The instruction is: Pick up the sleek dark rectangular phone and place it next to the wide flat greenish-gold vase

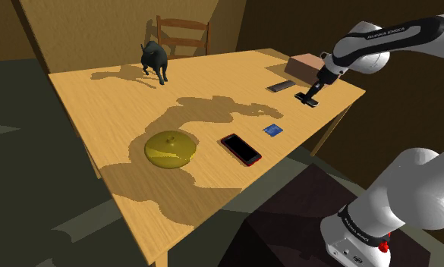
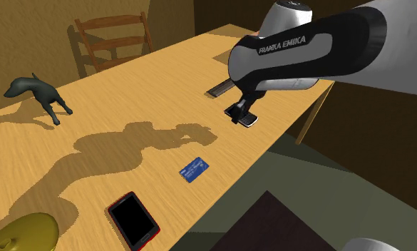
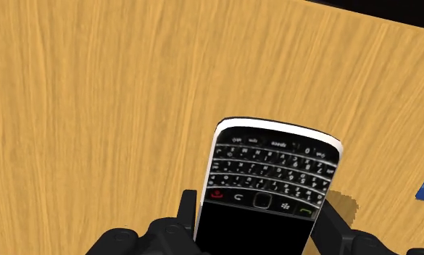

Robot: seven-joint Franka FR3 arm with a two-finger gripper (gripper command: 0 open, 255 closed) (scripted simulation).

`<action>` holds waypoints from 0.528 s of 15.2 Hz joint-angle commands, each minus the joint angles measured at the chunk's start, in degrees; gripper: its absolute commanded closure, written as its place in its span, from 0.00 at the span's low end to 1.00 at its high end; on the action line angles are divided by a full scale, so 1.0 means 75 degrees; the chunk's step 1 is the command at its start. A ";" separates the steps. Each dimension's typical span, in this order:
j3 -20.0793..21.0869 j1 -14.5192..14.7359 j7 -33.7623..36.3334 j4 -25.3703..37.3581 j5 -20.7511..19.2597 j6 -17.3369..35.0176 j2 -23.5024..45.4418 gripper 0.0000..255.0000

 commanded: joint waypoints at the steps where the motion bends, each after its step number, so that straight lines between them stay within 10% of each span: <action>1: 0.0054 -0.0028 0.0068 0.0129 -0.0066 -0.0214 -0.0097 1.00; 8: 0.0257 -0.0108 0.0292 0.0600 -0.0251 -0.0967 -0.0422 1.00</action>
